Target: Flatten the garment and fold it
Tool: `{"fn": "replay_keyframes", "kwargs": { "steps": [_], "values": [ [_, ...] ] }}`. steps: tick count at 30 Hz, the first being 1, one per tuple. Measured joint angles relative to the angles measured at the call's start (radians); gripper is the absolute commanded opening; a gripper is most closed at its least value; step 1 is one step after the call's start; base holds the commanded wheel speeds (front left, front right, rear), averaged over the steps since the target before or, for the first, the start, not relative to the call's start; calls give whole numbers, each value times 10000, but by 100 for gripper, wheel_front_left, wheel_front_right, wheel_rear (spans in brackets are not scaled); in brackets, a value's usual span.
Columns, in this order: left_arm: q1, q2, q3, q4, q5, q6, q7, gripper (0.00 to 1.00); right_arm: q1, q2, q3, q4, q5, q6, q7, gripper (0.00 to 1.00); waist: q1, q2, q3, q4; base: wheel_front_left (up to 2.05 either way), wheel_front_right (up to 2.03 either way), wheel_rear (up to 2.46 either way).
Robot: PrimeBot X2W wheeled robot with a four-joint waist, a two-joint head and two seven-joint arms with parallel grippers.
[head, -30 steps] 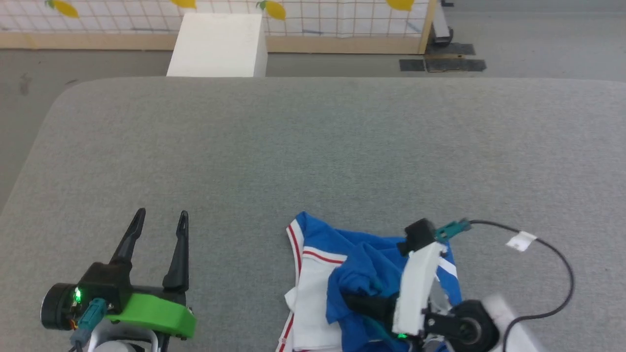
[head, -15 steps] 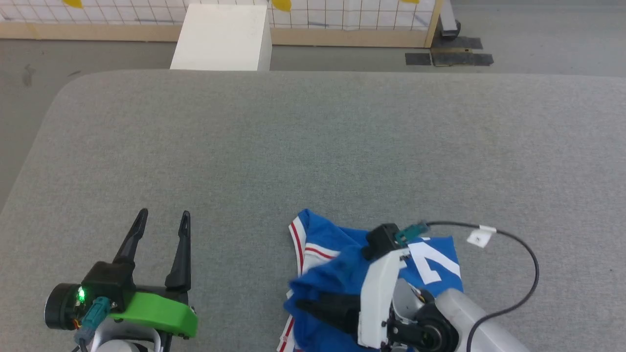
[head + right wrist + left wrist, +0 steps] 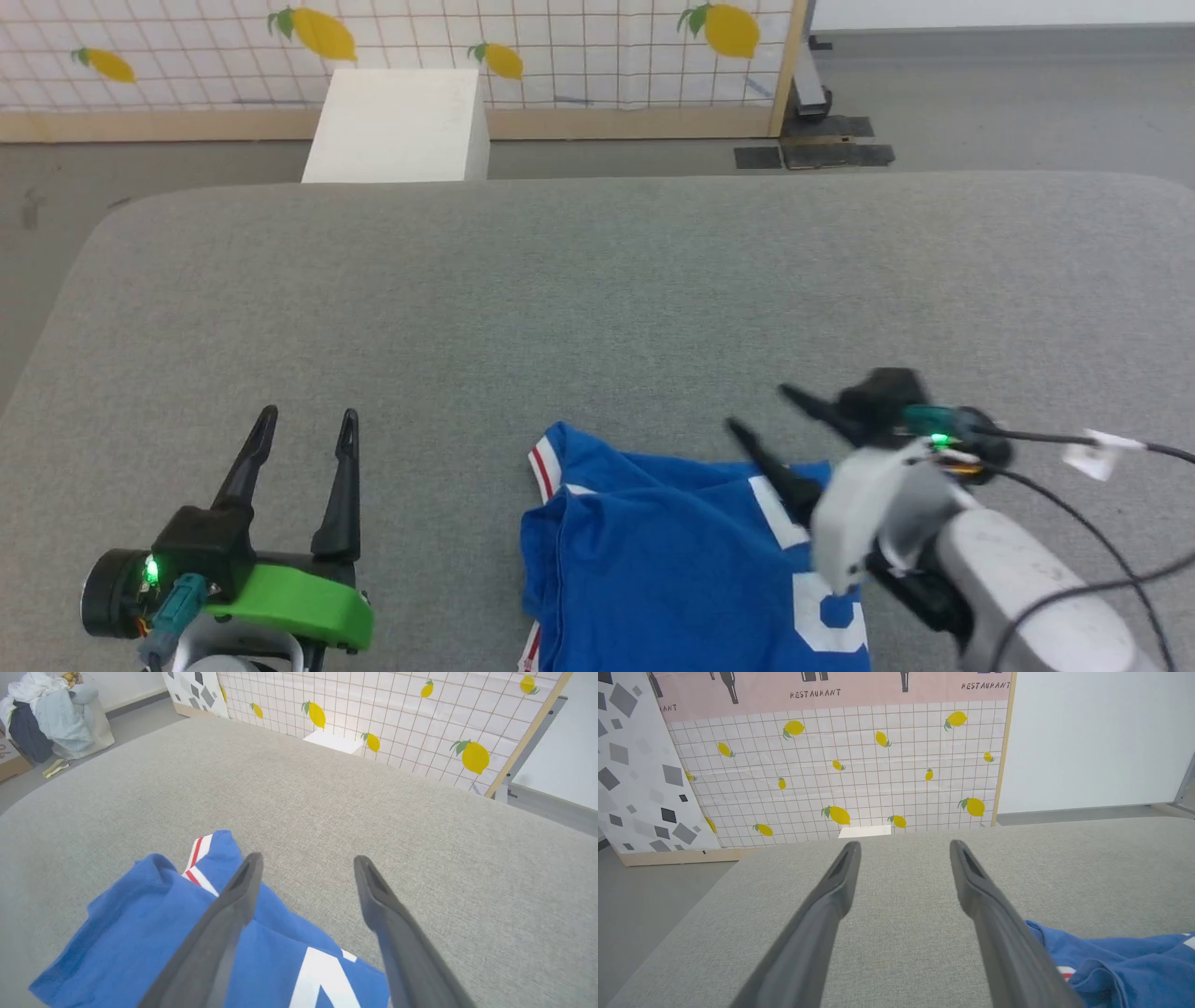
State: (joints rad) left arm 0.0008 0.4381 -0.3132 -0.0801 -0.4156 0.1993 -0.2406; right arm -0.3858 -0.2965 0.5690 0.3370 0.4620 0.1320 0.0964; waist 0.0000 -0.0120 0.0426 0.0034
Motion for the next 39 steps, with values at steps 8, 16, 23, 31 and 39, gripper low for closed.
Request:
{"fn": "replay_keyframes", "kwargs": {
  "steps": [8,16,23,31,39],
  "values": [
    [151,-29,161,13,-58,90,-86,100,1382,403,-3392,-1074,-1904,0,-1287,100,0,0,-175,-264,0,0,0],
    [244,-238,458,146,-159,84,-121,100,2714,1078,-5563,-3016,-2456,0,-1200,100,0,0,-220,-447,0,0,0],
    [567,-424,671,449,-161,25,-163,100,3979,1603,-6406,-4261,-2546,0,-861,100,0,0,-326,-569,0,0,0],
    [626,-663,1204,849,-157,-477,-165,100,5040,2033,-6479,-4786,-2522,0,-336,100,0,0,-248,-719,0,0,0],
    [590,-999,1764,1089,-38,-765,-165,100,4943,2077,-7287,-4686,-1638,0,439,100,0,0,40,-702,0,0,0]
  ]
}}
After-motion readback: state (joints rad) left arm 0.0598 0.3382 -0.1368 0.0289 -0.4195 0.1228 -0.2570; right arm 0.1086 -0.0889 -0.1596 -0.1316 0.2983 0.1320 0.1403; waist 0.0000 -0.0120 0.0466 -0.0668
